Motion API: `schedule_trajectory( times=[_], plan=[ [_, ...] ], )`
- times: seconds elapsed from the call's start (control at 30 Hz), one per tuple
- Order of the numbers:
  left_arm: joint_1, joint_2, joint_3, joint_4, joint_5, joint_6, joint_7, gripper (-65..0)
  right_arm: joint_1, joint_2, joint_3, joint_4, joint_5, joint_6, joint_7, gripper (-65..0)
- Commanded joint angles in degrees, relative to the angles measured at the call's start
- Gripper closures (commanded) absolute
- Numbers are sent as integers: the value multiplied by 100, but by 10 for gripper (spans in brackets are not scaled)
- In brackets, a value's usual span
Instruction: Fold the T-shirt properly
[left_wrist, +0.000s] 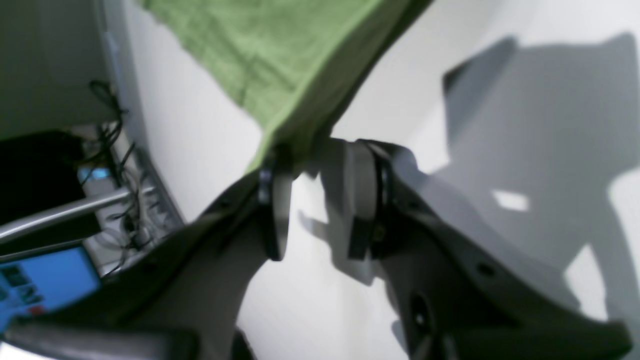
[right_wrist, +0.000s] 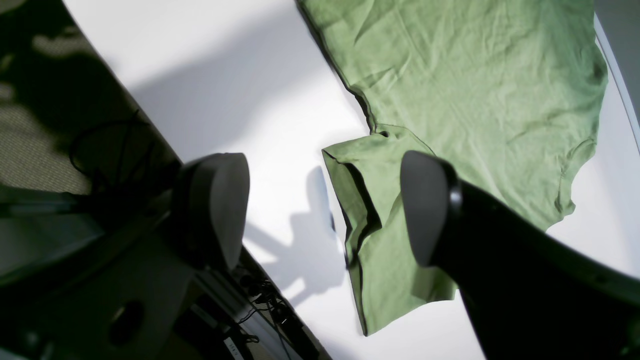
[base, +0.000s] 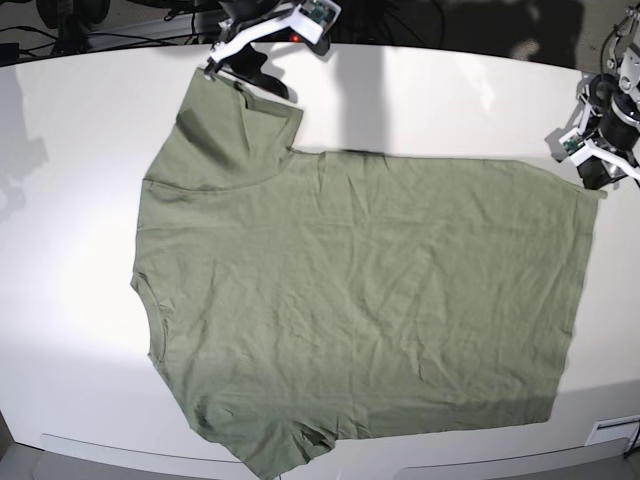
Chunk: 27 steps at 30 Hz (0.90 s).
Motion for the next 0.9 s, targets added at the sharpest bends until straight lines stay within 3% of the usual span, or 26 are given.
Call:
schedule_trajectory(
  times=[0.0,0.17,0.27,0.47,0.67,0.87],
  plan=[
    [-46,-127,-33,55,0,129,-44,-193,13,-79,-39,131,107,-142,345,-467],
    [-44,-125,-33,52,-2,129,-48,-316,13,-79,-39,131,107,-140,343,-467],
    [-44,-125,-33,52,-2,129,-46,-354,13,-79,-39,131,107,-140,343,-467],
    [-46,-127,-33,52,-2,157,-48,-357,13,-79,-39,131,107,-142,343,-467],
    [-46,-127,-33,52,-2,577,-48,-357,13,-79,-39,131,107,-140,343,-467],
    [-44,-125,-33,55,-4,601,-50,-357,13,-79,-39,131,107,-140,343,-467]
  ],
)
